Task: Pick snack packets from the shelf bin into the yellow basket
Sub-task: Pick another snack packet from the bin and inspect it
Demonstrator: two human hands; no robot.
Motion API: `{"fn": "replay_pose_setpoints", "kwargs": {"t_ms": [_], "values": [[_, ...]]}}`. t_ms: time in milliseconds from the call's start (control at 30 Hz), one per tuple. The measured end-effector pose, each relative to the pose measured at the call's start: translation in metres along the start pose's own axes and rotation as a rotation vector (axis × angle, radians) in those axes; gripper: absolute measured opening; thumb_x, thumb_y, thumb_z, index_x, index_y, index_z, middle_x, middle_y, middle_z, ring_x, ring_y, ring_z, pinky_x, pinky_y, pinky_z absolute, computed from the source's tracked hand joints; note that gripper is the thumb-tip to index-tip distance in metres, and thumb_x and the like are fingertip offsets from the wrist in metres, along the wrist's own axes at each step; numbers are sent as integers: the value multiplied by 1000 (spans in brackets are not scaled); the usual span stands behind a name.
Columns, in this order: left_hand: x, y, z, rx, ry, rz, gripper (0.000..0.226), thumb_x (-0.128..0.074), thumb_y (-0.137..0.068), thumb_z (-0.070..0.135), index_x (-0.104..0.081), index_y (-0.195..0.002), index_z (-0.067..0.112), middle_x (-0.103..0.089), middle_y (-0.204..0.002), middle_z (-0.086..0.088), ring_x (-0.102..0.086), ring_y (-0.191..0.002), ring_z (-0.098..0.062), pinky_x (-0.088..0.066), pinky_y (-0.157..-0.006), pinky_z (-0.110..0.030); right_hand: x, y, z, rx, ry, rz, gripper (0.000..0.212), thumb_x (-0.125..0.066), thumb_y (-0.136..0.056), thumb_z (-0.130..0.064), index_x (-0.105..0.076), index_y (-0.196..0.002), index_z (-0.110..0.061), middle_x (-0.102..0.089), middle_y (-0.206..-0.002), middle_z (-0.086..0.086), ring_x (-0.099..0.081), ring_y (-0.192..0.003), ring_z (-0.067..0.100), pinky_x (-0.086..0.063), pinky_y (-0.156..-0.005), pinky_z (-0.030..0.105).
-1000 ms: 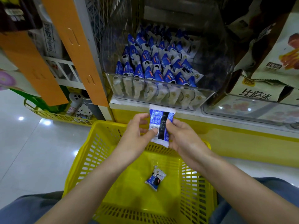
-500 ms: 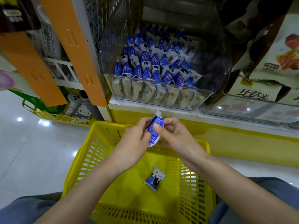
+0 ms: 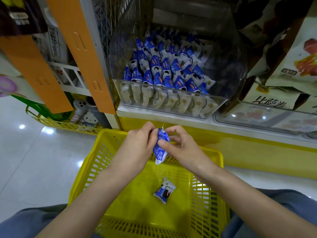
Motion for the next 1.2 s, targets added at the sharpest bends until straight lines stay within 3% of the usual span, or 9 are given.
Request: {"fn": "replay_pose_setpoints", "kwargs": {"t_ms": [200, 333, 433, 500, 600, 700, 800, 967, 1200], "values": [[-2, -1, -8, 105, 134, -7, 25, -36, -91, 21, -54, -74, 15, -56, -62, -3, -52, -62, -13, -44, -60, -35, 5, 0, -7, 137, 229, 61, 34, -72, -78, -18, -45, -94, -30, -59, -100, -12, -58, -91, 10, -45, -75, 16], [-18, 5, -7, 266, 493, -107, 45, -41, -85, 51, -63, -87, 12, -67, -82, -9, -61, -82, -24, -49, -80, -45, 20, 5, -19, 223, 430, 236, 49, -75, -70, -35, -43, -105, -19, -57, -102, -7, -56, -87, 11, -46, -76, 26], [-15, 4, 0, 193, 405, -72, 9, -54, -92, 29, -62, -93, 24, -68, -79, 6, -63, -76, -8, -51, -75, -34, 18, 7, -25, 253, 521, 230, 64, -68, -67, -45, -38, -117, -20, -56, -111, -4, -56, -103, 15, -47, -86, 39], [-11, 0, -6, 212, 403, -19, 13, -51, -93, 16, -62, -99, 18, -69, -82, 3, -64, -77, -11, -51, -75, -33, 15, 6, -24, 235, 439, 193, 73, -73, -67, -44, -35, -126, -21, -53, -110, -12, -53, -103, 4, -46, -90, 25], [-12, -1, -14, 335, 701, -4, 17, -46, -95, 10, -61, -97, 16, -71, -83, 0, -68, -78, -14, -56, -67, -31, 20, 1, -25, 207, 288, 174, 55, -73, -76, -27, -40, -120, -29, -52, -103, -23, -51, -93, -13, -40, -80, 5], [-7, -2, -11, 343, 864, 24, 19, -46, -94, 12, -63, -95, 21, -73, -80, 7, -69, -76, -8, -55, -61, -22, 22, -5, -28, 184, 210, 105, 26, -67, -83, -16, -56, -97, -33, -64, -97, -14, -60, -93, 7, -50, -79, 25], [9, -5, -3, 245, 819, 88, 16, -52, -91, 13, -63, -96, 24, -72, -87, 13, -66, -83, -4, -55, -74, -23, 26, -3, -36, 240, 109, 122, 28, -70, -79, -10, -59, -90, -32, -66, -92, -13, -62, -87, 9, -54, -74, 26], [24, -6, 6, 154, 827, 123, 19, -60, -85, 8, -62, -100, 20, -68, -99, 1, -65, -89, -12, -54, -80, -29, 45, 21, -71, 548, 479, 402, 32, -75, -74, -14, -56, -95, -29, -58, -94, -16, -54, -91, -4, -40, -76, 8], [42, -4, 21, 21, 905, 177, 19, -61, -76, 21, -53, -93, 19, -69, -94, 14, -66, -92, -5, -49, -68, -14, 36, 54, -107, 926, 699, 539, 38, -71, -69, -4, -52, -99, -17, -61, -101, 6, -52, -97, 12, -40, -83, 17]]}}
Point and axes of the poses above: each hand's wrist, its own y-axis away from the middle knuckle, its own x-axis out of the back of the hand, z = x × y, the point moved 10 cm from there along -y, towards the middle knuckle
